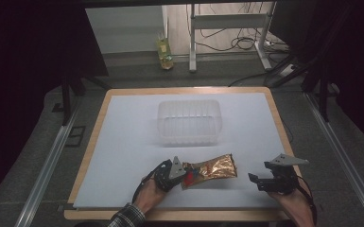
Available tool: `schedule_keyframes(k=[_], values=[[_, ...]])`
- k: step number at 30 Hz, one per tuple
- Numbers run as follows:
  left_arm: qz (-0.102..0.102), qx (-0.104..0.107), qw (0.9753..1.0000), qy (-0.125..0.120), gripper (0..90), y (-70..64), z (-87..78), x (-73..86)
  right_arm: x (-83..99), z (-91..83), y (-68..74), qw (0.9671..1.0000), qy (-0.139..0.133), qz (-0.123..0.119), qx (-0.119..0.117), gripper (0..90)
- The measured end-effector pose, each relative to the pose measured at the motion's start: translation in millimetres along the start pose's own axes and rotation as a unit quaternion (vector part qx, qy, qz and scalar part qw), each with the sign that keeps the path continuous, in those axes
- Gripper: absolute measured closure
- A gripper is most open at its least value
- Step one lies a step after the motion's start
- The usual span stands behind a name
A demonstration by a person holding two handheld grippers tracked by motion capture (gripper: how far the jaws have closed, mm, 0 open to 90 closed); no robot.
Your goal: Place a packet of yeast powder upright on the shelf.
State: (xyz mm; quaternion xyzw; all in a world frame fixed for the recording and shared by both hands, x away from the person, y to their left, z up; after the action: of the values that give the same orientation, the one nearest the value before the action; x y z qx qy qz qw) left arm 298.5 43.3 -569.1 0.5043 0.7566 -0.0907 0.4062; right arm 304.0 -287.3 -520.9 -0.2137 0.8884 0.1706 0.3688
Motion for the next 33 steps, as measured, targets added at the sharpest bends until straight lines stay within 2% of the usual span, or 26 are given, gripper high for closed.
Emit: schedule_keyframes(k=[6,12,18,22,25,33], values=[[-0.002,0.003,1.0000,0.003,89.8,0.1,0.3,0.4,-3.4,-1.8,3.5,0.9999,-0.002,0.008,-0.013,21.0],[-0.010,0.008,0.9999,0.000,89.8,0.7,0.9,0.7,-9.6,-4.0,8.4,0.9989,0.000,0.023,-0.042,25.2],[-0.009,0.009,0.9999,0.001,89.8,1.0,0.9,0.8,-14.4,-3.9,12.8,0.9976,0.007,0.028,-0.062,26.1],[-0.009,0.010,0.9999,0.000,89.8,1.4,0.9,0.9,-19.5,-3.7,16.9,0.9959,0.013,0.037,-0.081,26.2],[-0.010,0.011,0.9999,0.000,89.9,1.5,0.9,1.0,-22.8,-2.6,19.0,0.9953,0.018,0.040,-0.087,26.1],[-0.016,0.016,0.9997,-0.002,89.9,2.4,0.9,1.7,-29.8,4.3,23.5,0.9907,0.036,0.062,-0.115,26.0]])
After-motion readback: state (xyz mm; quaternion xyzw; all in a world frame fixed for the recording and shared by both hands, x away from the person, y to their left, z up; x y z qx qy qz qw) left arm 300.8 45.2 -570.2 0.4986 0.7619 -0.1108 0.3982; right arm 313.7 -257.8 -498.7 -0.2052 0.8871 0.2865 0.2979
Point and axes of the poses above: each handheld gripper's, and its own axes: z roughly forward along the jaws, x roughly out of its underside, y roughly to its left, the point moved 4 cm from there along z, roughly forward along the jaws, and after that the axes turned 9 degrees about z, right-handed, at the moved point
